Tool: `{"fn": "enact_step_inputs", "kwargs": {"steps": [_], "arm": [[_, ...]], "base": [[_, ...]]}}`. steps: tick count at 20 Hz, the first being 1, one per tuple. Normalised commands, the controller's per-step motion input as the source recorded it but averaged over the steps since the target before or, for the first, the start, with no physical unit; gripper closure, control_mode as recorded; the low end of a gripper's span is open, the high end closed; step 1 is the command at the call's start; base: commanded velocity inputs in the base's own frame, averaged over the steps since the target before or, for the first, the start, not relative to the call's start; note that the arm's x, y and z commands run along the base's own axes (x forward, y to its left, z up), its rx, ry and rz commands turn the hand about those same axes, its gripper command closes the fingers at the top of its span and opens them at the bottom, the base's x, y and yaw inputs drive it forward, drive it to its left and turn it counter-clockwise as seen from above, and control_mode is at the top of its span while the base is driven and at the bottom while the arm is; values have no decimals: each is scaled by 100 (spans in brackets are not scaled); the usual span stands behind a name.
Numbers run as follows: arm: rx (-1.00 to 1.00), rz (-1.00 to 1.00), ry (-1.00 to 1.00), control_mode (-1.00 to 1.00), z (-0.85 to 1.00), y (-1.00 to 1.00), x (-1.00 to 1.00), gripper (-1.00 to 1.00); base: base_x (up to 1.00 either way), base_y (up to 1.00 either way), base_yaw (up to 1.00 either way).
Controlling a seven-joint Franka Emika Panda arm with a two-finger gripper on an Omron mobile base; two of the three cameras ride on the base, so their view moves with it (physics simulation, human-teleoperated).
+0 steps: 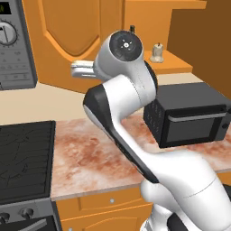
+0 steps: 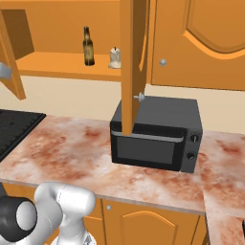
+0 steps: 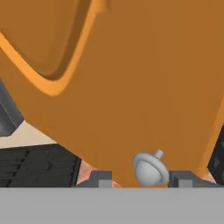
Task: Get the candle and the beer from the cabinet and move them to the dining counter.
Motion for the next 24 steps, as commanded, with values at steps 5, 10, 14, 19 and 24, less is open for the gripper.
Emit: {"fn": "enact_step_inputs", "kwargs": {"steps": [5,10,14,19,24], "arm": [[0,9,-6,-100,1,73,-45,-100],[1,5,0,-100,0,55,-20,-100],[11,11,4,-100,-1,-8,-45,-100],[15,2,0,-100,4,-2,-70,-100],[16,0,0,-100,8,-14,-56,-100]], "base": [[0,0,0],[0,0,0],[0,0,0],[0,0,0],[0,0,0]]}}
